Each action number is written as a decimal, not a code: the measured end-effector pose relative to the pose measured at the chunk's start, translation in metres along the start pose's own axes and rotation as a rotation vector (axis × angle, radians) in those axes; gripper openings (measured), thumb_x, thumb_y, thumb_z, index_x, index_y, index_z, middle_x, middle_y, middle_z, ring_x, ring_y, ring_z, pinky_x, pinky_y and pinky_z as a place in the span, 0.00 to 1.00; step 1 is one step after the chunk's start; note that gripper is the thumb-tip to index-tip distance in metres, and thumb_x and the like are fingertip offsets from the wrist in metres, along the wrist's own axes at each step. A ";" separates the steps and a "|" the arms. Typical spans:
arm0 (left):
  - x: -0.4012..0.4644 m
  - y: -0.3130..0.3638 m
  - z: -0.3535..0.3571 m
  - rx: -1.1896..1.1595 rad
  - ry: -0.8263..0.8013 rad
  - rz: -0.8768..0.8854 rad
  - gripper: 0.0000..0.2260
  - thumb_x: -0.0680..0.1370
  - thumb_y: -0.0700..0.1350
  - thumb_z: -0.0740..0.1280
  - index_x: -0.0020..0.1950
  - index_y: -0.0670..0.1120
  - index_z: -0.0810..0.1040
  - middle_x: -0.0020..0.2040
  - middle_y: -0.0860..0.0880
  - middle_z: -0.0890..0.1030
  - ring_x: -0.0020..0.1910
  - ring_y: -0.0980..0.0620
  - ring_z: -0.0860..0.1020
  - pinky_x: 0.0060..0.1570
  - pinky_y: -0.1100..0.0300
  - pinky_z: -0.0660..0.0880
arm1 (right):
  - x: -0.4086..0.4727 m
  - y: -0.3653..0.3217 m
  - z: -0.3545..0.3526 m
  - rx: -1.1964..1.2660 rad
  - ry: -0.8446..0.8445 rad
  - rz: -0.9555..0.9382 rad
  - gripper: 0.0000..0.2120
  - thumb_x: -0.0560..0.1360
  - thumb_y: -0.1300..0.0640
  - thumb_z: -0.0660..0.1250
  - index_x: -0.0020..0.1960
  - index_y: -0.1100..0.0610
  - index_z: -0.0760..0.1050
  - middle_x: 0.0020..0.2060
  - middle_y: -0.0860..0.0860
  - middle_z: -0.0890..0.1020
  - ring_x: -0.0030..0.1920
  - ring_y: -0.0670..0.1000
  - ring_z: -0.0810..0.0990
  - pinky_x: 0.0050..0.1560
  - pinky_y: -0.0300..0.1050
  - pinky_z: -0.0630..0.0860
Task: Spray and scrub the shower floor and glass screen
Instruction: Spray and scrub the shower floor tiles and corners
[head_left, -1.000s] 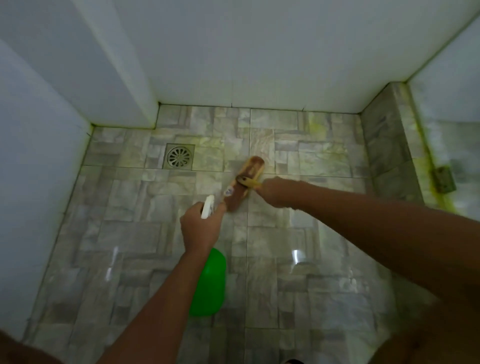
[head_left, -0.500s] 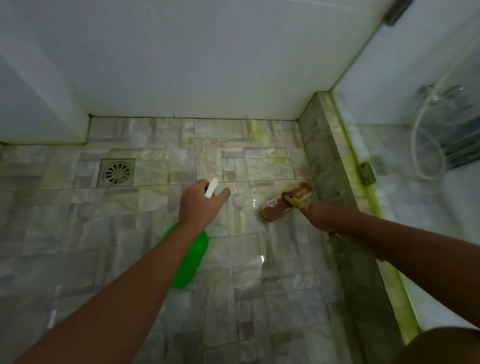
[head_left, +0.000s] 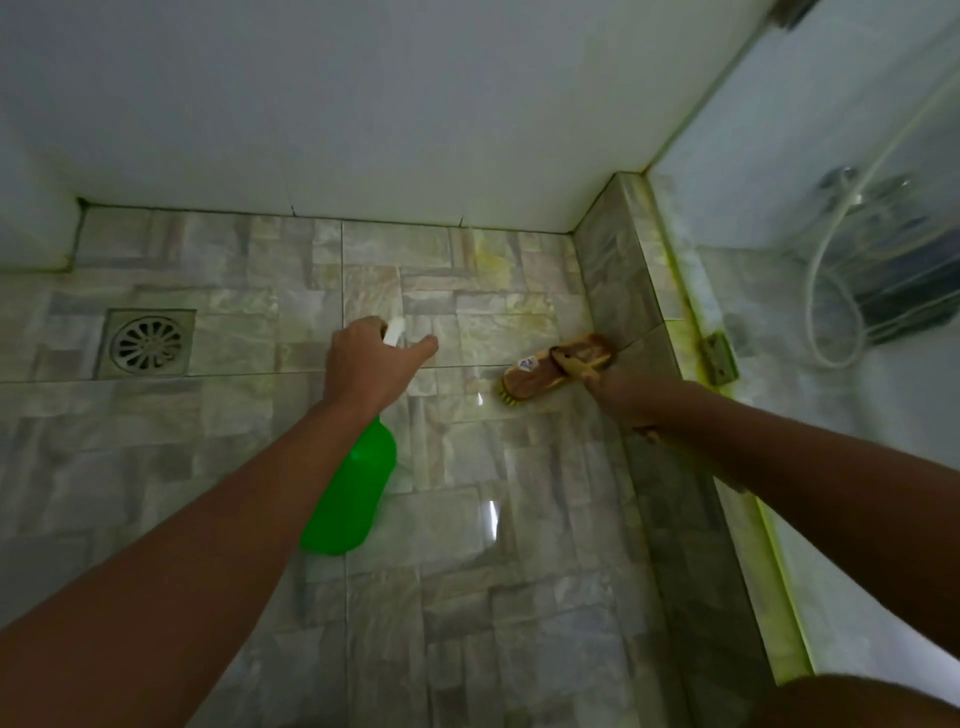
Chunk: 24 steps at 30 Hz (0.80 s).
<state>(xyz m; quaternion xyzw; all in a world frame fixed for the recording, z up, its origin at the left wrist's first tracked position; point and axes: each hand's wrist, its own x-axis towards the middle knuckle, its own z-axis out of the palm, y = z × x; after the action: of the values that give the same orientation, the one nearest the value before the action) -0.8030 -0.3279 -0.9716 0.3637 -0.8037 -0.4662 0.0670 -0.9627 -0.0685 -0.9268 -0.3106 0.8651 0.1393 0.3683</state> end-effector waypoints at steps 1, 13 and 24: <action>0.005 0.004 0.001 0.005 -0.009 0.007 0.25 0.73 0.59 0.78 0.32 0.46 0.68 0.31 0.49 0.72 0.30 0.51 0.71 0.29 0.57 0.62 | 0.007 0.002 -0.004 0.000 0.012 0.026 0.34 0.82 0.64 0.51 0.79 0.45 0.36 0.57 0.69 0.76 0.35 0.57 0.79 0.38 0.49 0.77; 0.052 0.039 0.006 -0.008 0.030 0.130 0.25 0.72 0.60 0.78 0.31 0.47 0.68 0.31 0.50 0.71 0.32 0.50 0.71 0.35 0.56 0.64 | 0.070 0.001 -0.057 -0.051 0.082 0.060 0.27 0.84 0.56 0.51 0.79 0.41 0.44 0.47 0.63 0.72 0.45 0.62 0.81 0.43 0.52 0.80; 0.041 0.004 -0.033 -0.094 0.081 -0.074 0.27 0.69 0.59 0.81 0.47 0.35 0.84 0.45 0.38 0.86 0.42 0.40 0.86 0.37 0.42 0.85 | 0.118 -0.076 -0.135 -0.055 0.157 -0.012 0.25 0.81 0.36 0.46 0.55 0.55 0.70 0.33 0.60 0.77 0.23 0.54 0.73 0.24 0.43 0.73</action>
<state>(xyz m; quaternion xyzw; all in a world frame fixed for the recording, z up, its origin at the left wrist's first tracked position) -0.8201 -0.3758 -0.9593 0.4082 -0.7635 -0.4906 0.0990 -1.0510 -0.2415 -0.9201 -0.3356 0.8853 0.1361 0.2916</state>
